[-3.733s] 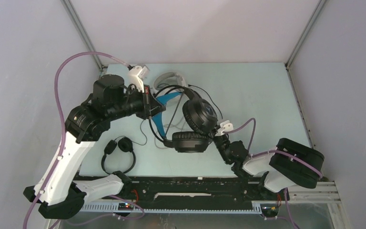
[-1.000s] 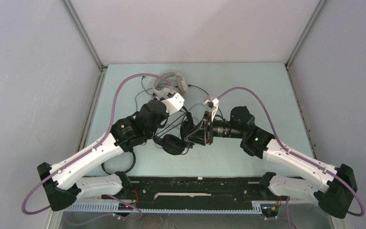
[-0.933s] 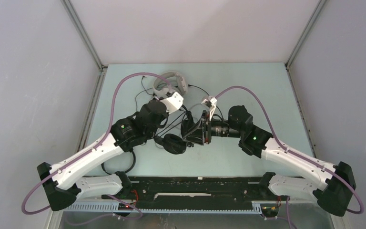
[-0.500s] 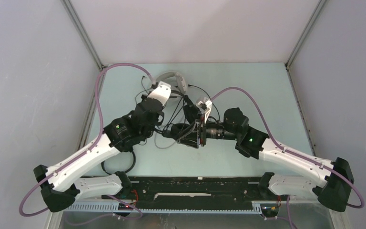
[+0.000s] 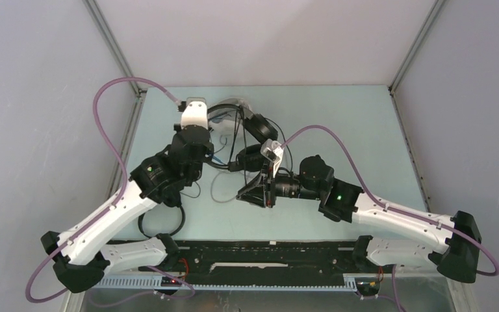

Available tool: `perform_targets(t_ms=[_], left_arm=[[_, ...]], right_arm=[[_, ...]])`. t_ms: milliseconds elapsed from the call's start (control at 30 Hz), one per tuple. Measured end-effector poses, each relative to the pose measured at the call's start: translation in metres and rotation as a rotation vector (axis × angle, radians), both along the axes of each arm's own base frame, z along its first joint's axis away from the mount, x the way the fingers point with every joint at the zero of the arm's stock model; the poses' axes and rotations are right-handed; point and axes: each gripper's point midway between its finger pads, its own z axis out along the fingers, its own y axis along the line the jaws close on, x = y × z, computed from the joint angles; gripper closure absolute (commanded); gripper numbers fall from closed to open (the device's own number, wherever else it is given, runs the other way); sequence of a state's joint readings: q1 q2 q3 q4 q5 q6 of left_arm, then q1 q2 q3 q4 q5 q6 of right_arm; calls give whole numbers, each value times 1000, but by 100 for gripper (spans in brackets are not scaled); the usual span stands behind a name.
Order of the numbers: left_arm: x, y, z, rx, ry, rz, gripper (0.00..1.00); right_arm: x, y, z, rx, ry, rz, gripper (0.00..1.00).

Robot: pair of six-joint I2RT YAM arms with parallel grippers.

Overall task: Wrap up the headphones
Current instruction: Wrap the headphones cable around the headphones.

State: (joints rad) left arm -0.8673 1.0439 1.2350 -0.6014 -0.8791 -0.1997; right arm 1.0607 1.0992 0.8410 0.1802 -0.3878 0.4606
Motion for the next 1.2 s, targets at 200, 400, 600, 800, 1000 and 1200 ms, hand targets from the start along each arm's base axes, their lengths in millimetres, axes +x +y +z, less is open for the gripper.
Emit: perform_targets(t_ms=[200,400,600,800,1000,1200], left_arm=[[4,14,5,-188,-12,71,100],[3,15,16,-366,-30,68,100],[8,10,16,-478,-10,48,100],[9,5,16,-540,10,28,100],[13,7,15,-591,24,27,100],[11,4,18,-641,38,1,100]], right_arm=[[-13,9,8,30,-39,4,100],[-13,23,4,34,-53,-16,100],[-16,35,-14,-11,-71,-25,100],[-17,38,-27,-64,-127,-75,100],[-7,38,-49,-152,-172,-171,100],[9,29,-67,-204,-201,-270,100]])
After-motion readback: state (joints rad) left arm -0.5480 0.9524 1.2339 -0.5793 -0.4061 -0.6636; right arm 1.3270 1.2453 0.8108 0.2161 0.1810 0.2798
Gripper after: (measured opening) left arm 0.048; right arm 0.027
